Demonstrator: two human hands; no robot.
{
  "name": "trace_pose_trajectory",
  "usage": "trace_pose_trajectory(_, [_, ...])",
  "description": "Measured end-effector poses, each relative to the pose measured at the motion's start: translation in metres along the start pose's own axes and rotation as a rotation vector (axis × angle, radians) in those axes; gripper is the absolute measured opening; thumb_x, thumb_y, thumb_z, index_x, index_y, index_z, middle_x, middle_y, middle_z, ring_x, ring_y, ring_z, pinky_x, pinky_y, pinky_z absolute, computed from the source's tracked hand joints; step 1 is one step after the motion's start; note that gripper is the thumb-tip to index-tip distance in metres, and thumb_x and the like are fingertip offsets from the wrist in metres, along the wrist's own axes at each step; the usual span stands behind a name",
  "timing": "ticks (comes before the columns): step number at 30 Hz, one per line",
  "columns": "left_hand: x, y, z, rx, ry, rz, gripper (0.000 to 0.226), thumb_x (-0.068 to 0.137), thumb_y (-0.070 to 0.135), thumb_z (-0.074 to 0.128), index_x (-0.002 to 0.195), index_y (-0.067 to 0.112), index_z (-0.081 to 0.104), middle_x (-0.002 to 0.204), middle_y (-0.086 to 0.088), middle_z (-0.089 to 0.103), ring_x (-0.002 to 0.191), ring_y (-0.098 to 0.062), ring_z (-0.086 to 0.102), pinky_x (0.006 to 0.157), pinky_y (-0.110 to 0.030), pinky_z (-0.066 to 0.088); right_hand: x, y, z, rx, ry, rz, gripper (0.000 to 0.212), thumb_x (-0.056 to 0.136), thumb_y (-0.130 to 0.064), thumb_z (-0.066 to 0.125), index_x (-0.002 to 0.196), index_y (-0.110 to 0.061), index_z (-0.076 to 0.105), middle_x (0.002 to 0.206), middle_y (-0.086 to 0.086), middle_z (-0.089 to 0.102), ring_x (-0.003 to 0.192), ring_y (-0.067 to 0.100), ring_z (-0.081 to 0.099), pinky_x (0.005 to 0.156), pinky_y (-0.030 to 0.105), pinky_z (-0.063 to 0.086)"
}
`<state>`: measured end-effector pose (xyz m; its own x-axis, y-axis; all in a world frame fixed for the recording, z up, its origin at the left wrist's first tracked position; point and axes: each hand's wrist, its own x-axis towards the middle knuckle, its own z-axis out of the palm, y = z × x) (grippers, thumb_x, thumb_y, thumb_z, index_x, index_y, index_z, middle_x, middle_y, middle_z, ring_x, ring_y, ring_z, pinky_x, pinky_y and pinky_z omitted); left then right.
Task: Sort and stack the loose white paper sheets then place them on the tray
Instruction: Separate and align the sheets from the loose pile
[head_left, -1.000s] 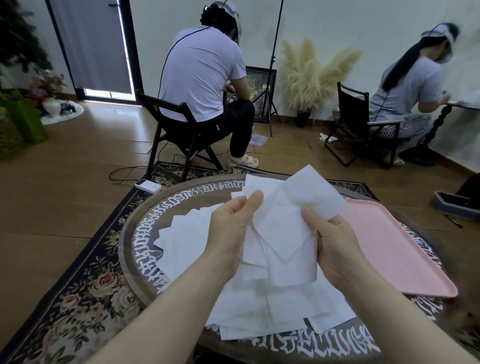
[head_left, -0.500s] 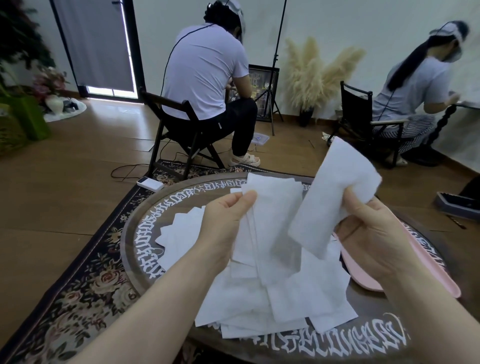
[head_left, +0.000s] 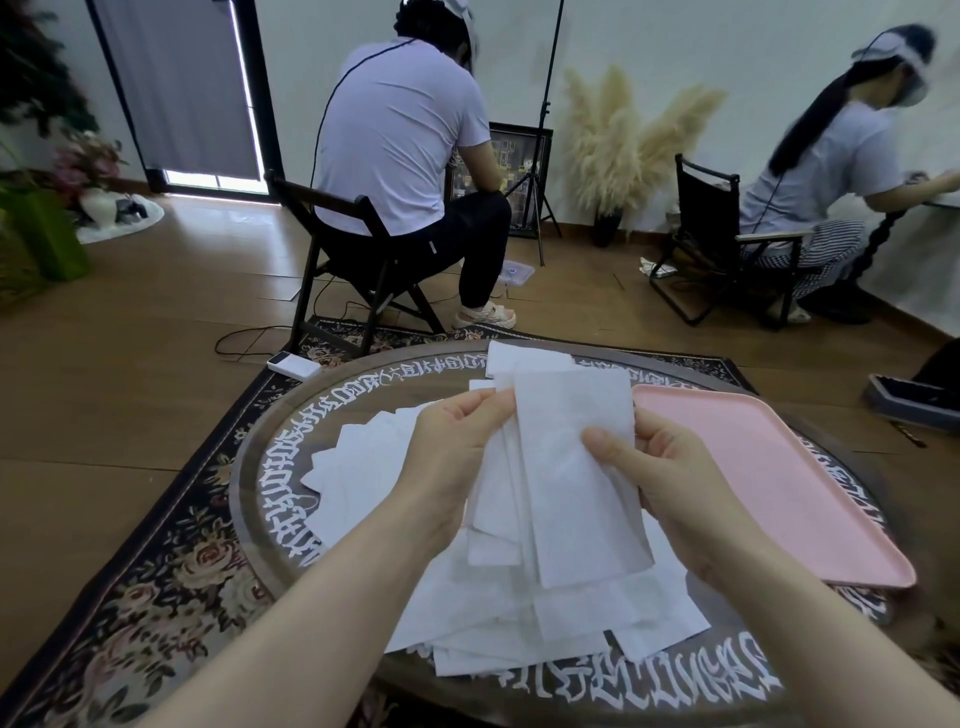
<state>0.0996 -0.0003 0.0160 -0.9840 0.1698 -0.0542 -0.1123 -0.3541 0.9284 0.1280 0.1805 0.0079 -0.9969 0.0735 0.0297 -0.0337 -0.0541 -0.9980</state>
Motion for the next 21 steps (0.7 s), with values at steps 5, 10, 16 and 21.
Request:
trace_pose_trajectory(5, [0.0007,0.0005,-0.0001,0.024,0.024,-0.025,0.016,0.089,0.017,0.063,0.083,0.011,0.077,0.088,-0.009,0.074,0.078,-0.021,0.068,0.069,-0.029,0.051,-0.0009,0.0000,-0.0002,-0.014,0.003,-0.001,0.038,0.074,-0.026,0.072,0.108,-0.009,0.070,0.101,0.008,0.077,0.088,0.024,0.074,0.071,0.028,0.060])
trace_pose_trajectory(10, [-0.0001,0.0016,-0.0003,0.043,0.039,-0.047,0.022,0.089,0.016,0.060,0.071,0.016,0.074,0.080,-0.005,0.072,0.071,-0.019,0.066,0.063,-0.027,0.048,-0.0012,-0.0010,-0.0002,-0.024,-0.005,0.008,0.038,0.074,-0.026,0.071,0.109,-0.009,0.070,0.101,0.008,0.077,0.087,0.022,0.074,0.068,0.026,0.059])
trace_pose_trajectory(16, [0.0002,0.0012,-0.0003,0.051,0.048,-0.059,0.020,0.091,0.017,0.060,0.075,0.016,0.072,0.078,-0.004,0.071,0.069,-0.017,0.065,0.060,-0.025,0.048,-0.0017,-0.0009,-0.0011,-0.011,-0.021,0.025,0.027,0.084,-0.016,0.068,0.110,-0.009,0.070,0.101,0.008,0.077,0.087,0.021,0.074,0.066,0.023,0.058])
trace_pose_trajectory(21, [-0.0002,0.0014,-0.0002,0.032,0.072,-0.060,0.018,0.093,0.017,0.058,0.083,0.010,0.071,0.081,-0.006,0.070,0.072,-0.019,0.064,0.061,-0.025,0.048,-0.0018,-0.0016,-0.0027,-0.008,-0.036,0.052,0.019,0.089,-0.008,0.063,0.106,-0.014,0.072,0.099,0.005,0.077,0.083,0.017,0.074,0.061,0.020,0.056])
